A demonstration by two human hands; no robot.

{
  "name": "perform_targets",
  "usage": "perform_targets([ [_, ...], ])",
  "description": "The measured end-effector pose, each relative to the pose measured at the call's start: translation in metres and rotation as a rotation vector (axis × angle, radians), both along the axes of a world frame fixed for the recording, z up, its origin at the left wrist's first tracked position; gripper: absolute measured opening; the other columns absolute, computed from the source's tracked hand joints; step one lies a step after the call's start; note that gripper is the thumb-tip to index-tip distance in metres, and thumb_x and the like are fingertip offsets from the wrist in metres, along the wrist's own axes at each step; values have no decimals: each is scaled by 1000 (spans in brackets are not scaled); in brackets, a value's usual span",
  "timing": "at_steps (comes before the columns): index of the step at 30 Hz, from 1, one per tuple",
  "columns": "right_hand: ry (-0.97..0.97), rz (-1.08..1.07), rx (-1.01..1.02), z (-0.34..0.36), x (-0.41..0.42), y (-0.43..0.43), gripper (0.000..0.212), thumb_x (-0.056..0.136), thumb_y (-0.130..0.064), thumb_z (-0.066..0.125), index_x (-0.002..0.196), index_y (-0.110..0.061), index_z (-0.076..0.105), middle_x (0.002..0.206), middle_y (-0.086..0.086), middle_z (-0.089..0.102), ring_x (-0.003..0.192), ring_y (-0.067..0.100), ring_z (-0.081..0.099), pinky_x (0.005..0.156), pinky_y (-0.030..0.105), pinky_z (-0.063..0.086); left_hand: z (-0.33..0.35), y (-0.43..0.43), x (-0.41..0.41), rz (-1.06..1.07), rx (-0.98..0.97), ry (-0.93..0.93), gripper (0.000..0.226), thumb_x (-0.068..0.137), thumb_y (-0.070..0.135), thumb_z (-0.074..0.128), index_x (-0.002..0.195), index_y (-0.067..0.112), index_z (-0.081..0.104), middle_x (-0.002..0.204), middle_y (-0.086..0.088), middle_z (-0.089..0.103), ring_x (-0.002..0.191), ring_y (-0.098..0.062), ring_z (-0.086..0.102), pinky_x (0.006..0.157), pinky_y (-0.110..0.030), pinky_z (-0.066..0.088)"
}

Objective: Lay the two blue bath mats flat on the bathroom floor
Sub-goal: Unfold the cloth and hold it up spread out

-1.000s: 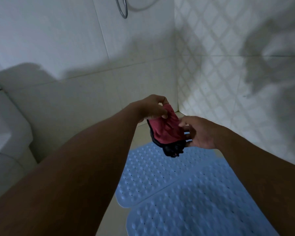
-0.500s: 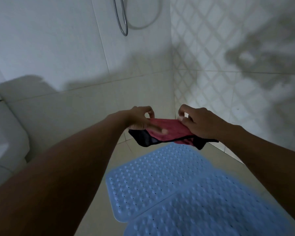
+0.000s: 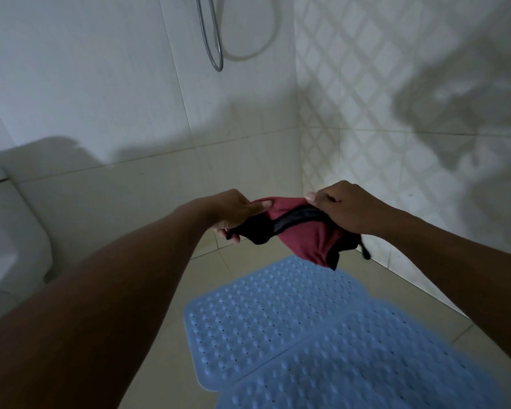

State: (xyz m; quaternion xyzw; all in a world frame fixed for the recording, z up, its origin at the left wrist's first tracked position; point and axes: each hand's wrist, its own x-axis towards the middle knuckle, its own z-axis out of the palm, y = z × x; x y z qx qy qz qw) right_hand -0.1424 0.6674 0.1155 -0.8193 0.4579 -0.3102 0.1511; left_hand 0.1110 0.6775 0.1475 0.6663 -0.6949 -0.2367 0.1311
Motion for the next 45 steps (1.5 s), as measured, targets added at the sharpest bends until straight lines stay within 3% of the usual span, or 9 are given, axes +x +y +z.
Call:
perform_targets([
  [7, -183, -26, 200, 4, 6, 1, 60, 90, -72, 47, 67, -16, 44, 65, -1, 49, 61, 16, 47, 65, 33, 38, 9, 6, -11, 2, 34, -97, 79, 97, 72, 27, 89, 7, 70, 49, 5, 67, 39, -6, 59, 66, -29, 50],
  [11, -136, 48, 186, 2, 2, 4, 34, 93, -51, 63, 94, -17, 59, 78, -2, 63, 68, 13, 56, 62, 25, 41, 7, 0, -1, 53, 26, -12, 79, 93, 75, 33, 105, 7, 71, 92, -13, 77, 84, -24, 74, 78, -42, 63],
  [15, -92, 20, 63, 2, 4, 2, 49, 98, -49, 55, 66, -13, 46, 59, -5, 40, 52, 8, 36, 56, 23, 30, 4, -1, 2, 45, -26, 29, 76, 94, 74, 35, 112, 10, 74, 106, -12, 75, 100, -30, 71, 86, -46, 62],
  [19, -159, 23, 131, 6, 8, 0, 56, 99, -48, 55, 63, -7, 43, 59, 4, 38, 55, 15, 39, 62, 30, 34, 5, -3, 0, 38, -128, 104, 71, 97, 67, 42, 105, 3, 74, 99, -17, 74, 92, -30, 71, 81, -40, 62],
  [23, -280, 22, 266, 8, 8, -2, 63, 93, -55, 55, 101, 7, 62, 88, 21, 69, 82, 26, 68, 93, 42, 52, 5, -1, -3, 47, -246, 147, 64, 98, 60, 49, 72, 6, 67, 55, -3, 59, 49, -13, 55, 53, -25, 44],
  [26, -343, -23, 270, 7, 11, -5, 58, 100, -48, 50, 97, 9, 59, 81, 19, 60, 77, 20, 58, 80, 37, 47, 2, -1, -2, 32, -211, 142, 71, 92, 70, 51, 79, 4, 74, 68, -5, 66, 63, -17, 60, 63, -27, 47],
  [30, -354, -59, 322, 6, 12, -8, 28, 96, -38, 58, 82, -13, 59, 78, 1, 56, 73, 18, 53, 70, 32, 38, 0, 2, -3, -16, -43, 151, 77, 56, 89, 71, 97, 25, 82, 99, 2, 78, 93, -19, 72, 88, -38, 56],
  [39, -208, -103, 238, -15, 23, -29, 16, 95, -22, 62, 99, -10, 72, 101, 12, 73, 94, 27, 70, 85, 42, 57, -37, -39, 6, 26, -505, 103, 24, 105, 33, 51, 91, 22, 66, 89, -1, 68, 72, -16, 60, 62, -25, 43],
  [45, -236, -94, 169, -29, 54, -66, 15, 93, -22, 63, 91, -13, 75, 93, 6, 72, 93, 25, 69, 77, 34, 53, -64, -61, 21, -67, -310, 62, 50, 80, 69, 69, 92, 21, 64, 89, 4, 67, 81, -12, 62, 67, -31, 45],
])
